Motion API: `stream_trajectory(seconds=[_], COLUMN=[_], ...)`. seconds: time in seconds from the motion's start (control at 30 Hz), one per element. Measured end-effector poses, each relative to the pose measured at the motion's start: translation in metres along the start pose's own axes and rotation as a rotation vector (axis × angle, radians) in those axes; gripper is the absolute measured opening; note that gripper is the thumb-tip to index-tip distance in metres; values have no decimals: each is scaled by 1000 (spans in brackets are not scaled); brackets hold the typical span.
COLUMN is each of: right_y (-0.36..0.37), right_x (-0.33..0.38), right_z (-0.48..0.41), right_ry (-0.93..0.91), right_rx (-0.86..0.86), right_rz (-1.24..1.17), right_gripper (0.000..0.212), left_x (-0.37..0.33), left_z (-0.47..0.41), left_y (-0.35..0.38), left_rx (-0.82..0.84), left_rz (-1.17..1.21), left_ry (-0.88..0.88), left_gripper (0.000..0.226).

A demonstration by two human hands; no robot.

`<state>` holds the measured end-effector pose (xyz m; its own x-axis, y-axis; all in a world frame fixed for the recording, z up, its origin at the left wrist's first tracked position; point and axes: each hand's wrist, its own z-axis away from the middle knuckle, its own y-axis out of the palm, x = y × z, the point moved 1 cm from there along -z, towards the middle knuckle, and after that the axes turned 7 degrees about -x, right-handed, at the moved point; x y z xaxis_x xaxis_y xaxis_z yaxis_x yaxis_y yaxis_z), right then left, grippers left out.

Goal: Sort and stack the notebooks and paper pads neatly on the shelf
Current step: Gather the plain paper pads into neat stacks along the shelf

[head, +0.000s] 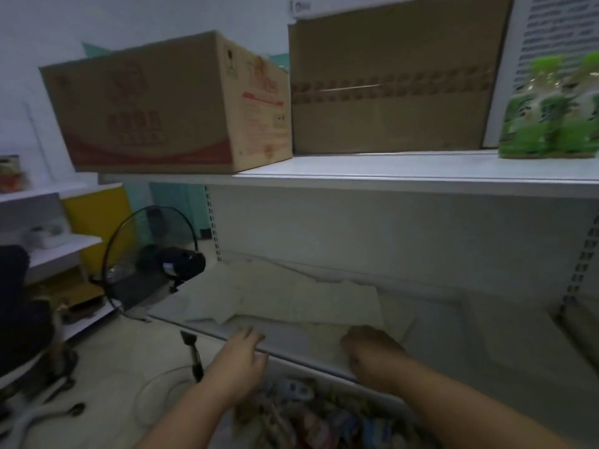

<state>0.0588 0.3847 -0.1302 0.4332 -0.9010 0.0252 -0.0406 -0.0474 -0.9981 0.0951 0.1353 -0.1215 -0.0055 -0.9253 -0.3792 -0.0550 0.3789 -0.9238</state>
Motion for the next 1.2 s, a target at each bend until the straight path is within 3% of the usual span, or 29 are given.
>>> stream_trajectory(seconds=[0.17, 0.33, 0.4, 0.5, 0.6, 0.7, 0.9, 1.0, 1.13, 1.2], right_y=[5, 8, 12, 27, 39, 40, 41, 34, 22, 18], right_x=[20, 50, 61, 66, 66, 61, 62, 67, 79, 86], right_z=[-65, -132, -150, -164, -160, -161, -159, -148, -127, -119], right_ry=[-16, -17, 53, 201, 198, 186, 246, 365, 562, 685], right_rx=[-95, -179, -139, -44, -25, 17, -31, -68, -92, -145], right_rz=[-60, -116, -97, -53, -4, -36, -141, -133, -49, -72], right_gripper=[34, 57, 69, 73, 74, 79, 85, 78, 46, 41], left_x=[27, 51, 65, 84, 81, 66, 53, 59, 70, 76], left_z=[-17, -49, -65, -88, -103, -121, -152, -156, -162, -164], left_y=[5, -19, -32, -44, -45, -42, -19, -2, 9, 13], left_rx=[16, -19, -34, -29, -47, 45, 212, 268, 333, 365], left_rz=[61, 70, 108, 292, 564, 821, 914, 948, 970, 943], left_ry=[32, 15, -12, -103, -162, -181, -149, -165, -151, -101], left_gripper=[42, 35, 33, 25, 18, 21, 23, 22, 18, 15])
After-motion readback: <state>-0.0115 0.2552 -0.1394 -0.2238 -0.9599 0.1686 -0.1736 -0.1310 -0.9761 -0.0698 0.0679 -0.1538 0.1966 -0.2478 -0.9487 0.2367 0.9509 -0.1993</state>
